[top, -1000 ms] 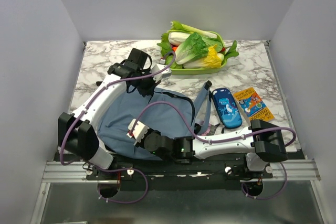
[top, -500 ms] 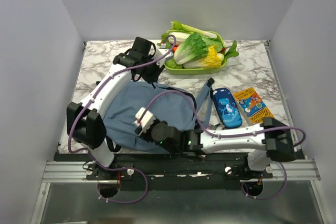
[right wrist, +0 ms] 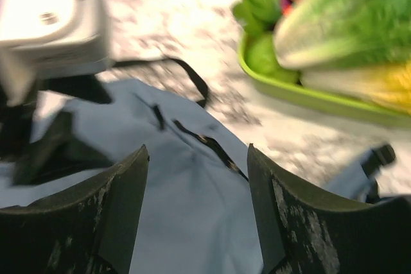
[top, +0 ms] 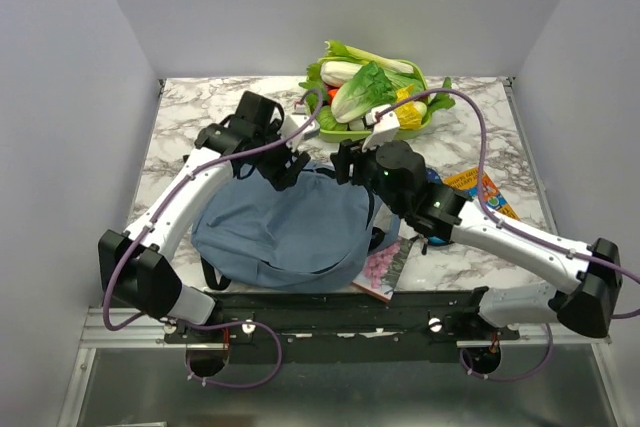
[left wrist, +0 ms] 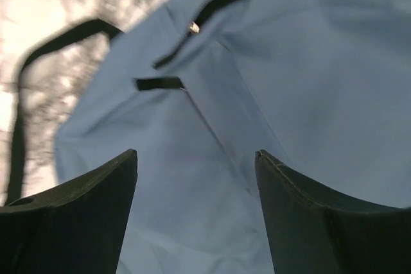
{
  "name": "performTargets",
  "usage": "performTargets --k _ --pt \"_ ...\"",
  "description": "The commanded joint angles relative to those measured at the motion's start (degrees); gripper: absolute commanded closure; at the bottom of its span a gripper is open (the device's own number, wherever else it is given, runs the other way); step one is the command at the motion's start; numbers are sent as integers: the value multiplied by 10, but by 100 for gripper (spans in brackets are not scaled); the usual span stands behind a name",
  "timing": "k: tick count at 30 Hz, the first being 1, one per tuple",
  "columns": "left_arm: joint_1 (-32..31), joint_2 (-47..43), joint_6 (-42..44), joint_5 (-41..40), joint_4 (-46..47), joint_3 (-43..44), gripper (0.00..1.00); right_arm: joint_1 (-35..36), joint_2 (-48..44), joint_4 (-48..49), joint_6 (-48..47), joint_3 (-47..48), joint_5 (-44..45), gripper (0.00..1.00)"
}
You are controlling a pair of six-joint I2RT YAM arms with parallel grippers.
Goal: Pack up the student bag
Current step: Zip the student bag at the center of the board, then unzip the student bag at the center of the board.
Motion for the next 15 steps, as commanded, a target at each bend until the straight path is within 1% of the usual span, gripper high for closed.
performTargets --k 1,4,6,7,9,10,11,12,13,14,15 --pt "-27 6 5 15 -26 -62 13 -44 38 -146 57 2 -35 28" --pt "-37 18 1 3 -17 -82 5 -67 47 -165 72 -6 -52 28" --pt "-38 28 1 -5 -9 -89 4 -79 55 -170 74 -9 -67 28" --pt "-38 29 5 -7 -8 -89 6 -82 66 -173 74 -8 -69 28" --pt "-39 39 8 -19 -2 -92 13 -88 80 -179 73 -5 -75 28" --pt "-39 42 13 -22 -1 -93 28 -91 86 -180 73 -4 -80 28" --pt "-39 46 16 -27 3 -94 38 -93 99 -179 73 -2 -84 29" --pt "-39 46 16 -30 5 -93 51 -95 107 -179 72 0 -88 30" --pt "-39 44 15 -42 8 -92 80 -97 115 -179 72 1 -90 31" --pt "-39 39 13 -48 14 -92 91 -103 130 -179 72 2 -92 34" --pt "-39 35 14 -51 16 -84 99 -106 138 -179 73 3 -97 36"
